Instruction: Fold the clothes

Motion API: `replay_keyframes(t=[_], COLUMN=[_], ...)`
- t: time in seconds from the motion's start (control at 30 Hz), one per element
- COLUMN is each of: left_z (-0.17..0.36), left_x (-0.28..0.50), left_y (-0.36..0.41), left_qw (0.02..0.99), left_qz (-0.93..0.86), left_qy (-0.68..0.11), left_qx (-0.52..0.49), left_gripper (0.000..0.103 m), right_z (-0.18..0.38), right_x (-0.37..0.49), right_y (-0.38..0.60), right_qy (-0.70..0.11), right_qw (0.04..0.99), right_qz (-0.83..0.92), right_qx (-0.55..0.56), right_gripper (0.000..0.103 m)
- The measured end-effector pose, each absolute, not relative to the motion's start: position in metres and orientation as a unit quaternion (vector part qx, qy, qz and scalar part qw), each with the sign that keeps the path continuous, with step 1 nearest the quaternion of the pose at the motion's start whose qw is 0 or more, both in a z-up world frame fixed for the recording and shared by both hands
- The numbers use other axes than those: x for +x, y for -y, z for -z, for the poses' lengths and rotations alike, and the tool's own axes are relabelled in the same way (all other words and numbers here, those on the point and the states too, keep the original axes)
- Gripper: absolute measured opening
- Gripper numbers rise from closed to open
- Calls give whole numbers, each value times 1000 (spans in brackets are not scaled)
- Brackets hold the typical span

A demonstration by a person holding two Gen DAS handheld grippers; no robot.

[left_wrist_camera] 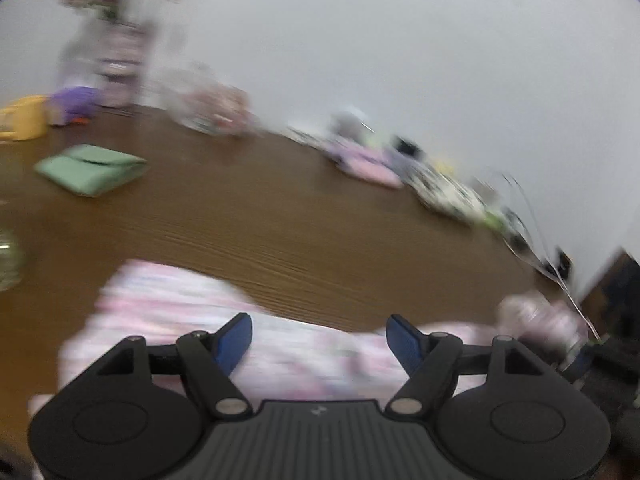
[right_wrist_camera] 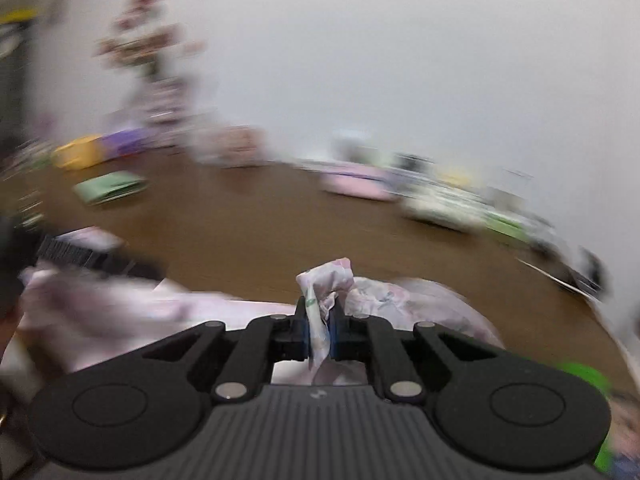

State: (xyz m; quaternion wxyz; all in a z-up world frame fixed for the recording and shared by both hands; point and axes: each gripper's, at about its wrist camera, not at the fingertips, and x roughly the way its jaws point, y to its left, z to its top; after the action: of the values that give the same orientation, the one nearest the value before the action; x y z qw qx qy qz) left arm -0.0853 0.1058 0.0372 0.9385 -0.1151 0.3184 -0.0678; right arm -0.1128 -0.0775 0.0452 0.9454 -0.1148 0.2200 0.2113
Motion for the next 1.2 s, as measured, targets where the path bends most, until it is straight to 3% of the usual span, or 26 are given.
replay_keyframes(t=[0.03,0.1,0.13,0.2,0.23,0.27,0.47,0.53,0.67,0.9,1.03,1.2], left_z=[-38,-38,-39,-40,-40,-40,-41,-38,-32,-46,-71,-94], left_x=[-88,-95,-98,-104,-107,-110,-105,-98,-91,-117,-143,-155], left_y=[-111,-121,-126,-136,-141,-146,-126,-109,-96,-146,-171,-165], left_qw=[939,939,940,940,940,940,939,938,935,946,957,968], left_qz=[67,65,64,62,61,60,113,126,101,4,-35,-39], left_qy=[-316,-310,-307,-301,-298,-295,-293,-303,-330,-299,-220,-205], left_qx=[-121,-132,-137,-148,-154,-159,-139,-115,-77,-129,-187,-139], left_gripper=[73,73,73,74,74,74,74,71,60,62,70,76], right_z=[-39,-25,-21,-21,-28,-37,-42,-43,-21,-67,-44,-11], right_x=[-110,-102,-99,-101,-108,-115,-101,-96,-69,-78,-85,-90], right_y=[59,27,20,15,23,32,121,151,178,132,65,45], right_qy=[-227,-250,-266,-279,-270,-260,-275,-281,-333,-297,-303,-325], right_qw=[938,922,915,908,909,910,941,947,929,915,893,880], right_qz=[-231,-269,-277,-289,-298,-308,-197,-157,-149,-273,-321,-333], right_qx=[-121,-126,-124,-118,-108,-96,-27,-3,58,5,-89,-94], right_gripper=[11,25,39,45,59,66,67,61,5,1,2,6])
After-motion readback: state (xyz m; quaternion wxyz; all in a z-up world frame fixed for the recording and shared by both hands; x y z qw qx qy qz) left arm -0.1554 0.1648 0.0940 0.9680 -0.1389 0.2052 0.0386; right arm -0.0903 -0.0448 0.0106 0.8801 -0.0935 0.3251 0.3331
